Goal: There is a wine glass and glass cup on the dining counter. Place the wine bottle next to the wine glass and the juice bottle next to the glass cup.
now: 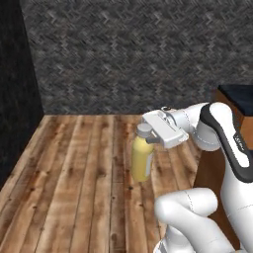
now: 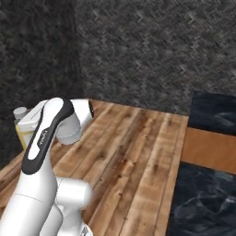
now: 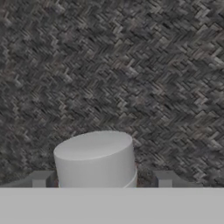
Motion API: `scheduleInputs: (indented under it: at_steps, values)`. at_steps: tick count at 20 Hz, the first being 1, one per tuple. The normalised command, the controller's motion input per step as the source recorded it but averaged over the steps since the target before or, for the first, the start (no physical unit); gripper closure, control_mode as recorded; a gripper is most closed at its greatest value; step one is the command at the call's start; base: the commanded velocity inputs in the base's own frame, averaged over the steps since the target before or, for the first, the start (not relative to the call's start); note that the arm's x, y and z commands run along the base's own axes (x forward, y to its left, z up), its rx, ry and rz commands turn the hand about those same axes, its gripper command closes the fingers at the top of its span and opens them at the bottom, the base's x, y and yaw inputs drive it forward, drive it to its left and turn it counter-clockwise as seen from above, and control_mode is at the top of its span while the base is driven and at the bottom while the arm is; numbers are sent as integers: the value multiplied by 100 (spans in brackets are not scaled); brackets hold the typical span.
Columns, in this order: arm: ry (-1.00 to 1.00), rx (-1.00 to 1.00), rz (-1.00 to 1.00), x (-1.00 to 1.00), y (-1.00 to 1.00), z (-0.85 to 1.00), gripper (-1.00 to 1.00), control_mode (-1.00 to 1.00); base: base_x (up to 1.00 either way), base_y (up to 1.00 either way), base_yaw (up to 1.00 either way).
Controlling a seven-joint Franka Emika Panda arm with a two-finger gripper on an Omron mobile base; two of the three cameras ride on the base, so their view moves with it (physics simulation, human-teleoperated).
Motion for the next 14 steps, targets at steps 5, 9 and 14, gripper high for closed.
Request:
scheduleInputs:
  at_steps: [5, 9, 14]
  values:
    - [0, 0, 0, 0, 0, 0, 100, 100, 82, 18, -23]
    - [0, 0, 0, 0, 0, 0, 100, 100, 82, 18, -23]
    - [0, 0, 0, 0, 0, 0, 100, 100, 81, 17, -24]
